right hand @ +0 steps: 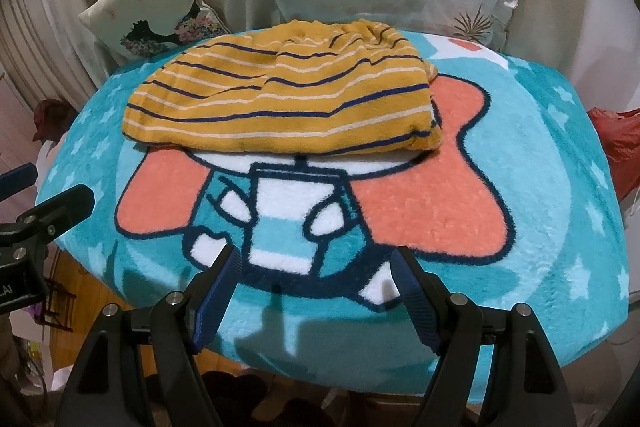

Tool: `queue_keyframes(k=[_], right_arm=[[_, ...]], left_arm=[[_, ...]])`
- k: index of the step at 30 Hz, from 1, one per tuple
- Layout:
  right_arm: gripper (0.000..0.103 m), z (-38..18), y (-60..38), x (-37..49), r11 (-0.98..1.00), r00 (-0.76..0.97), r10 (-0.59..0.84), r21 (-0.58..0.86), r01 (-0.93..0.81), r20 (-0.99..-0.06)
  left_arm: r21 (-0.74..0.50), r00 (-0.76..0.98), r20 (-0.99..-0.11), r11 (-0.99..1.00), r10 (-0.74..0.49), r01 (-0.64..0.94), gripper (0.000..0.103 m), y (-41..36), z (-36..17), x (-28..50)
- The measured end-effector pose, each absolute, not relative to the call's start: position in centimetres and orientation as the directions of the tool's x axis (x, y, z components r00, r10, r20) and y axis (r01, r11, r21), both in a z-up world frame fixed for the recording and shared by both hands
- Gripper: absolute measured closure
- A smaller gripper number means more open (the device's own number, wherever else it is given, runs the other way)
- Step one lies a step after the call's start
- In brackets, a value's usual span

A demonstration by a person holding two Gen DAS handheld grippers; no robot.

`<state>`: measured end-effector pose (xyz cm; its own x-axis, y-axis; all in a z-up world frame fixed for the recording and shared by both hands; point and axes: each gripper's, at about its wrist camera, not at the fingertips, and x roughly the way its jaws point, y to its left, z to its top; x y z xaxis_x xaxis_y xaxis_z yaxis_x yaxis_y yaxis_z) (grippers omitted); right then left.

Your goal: Fold small clothes

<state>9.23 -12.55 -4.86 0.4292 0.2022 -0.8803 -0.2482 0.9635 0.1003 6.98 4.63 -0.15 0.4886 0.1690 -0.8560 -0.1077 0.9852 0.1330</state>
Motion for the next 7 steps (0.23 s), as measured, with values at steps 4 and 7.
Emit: queue_keyframes(k=[4,7], right_arm=[[0.021,-4.87,-12.79,9.26,0.963,0.431,0.204,0.1,-0.251,-0.879],[0.021,-4.92,-13.11,9.36,0.963,0.43,0.205,0.103,-0.248,-0.879]], left_arm=[[0.129,0.488,-0.857,0.986,0.165,-0.107,0.0,4.61,-0.12,7.0],[0.12,0.484,-0.861,0.987,0.157,-0.107,0.0,3.98,-0.2,7.16]])
